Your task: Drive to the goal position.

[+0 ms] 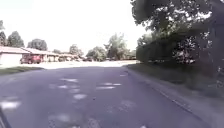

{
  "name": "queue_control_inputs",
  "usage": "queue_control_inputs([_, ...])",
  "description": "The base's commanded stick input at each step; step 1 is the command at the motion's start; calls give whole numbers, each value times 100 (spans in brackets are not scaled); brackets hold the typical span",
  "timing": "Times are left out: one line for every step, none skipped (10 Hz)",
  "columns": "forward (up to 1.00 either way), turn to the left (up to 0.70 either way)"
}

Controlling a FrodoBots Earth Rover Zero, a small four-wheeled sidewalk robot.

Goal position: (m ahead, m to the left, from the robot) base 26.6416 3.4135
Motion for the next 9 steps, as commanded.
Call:
queue_control_inputs([70, 3])
queue_control_inputs([70, 3])
queue_control_inputs([70, 3])
queue_control_inputs([70, 3])
queue_control_inputs([70, 3])
queue_control_inputs([70, 3])
queue_control_inputs([70, 3])
queue_control_inputs([70, 2])
queue_control_inputs([70, -23])
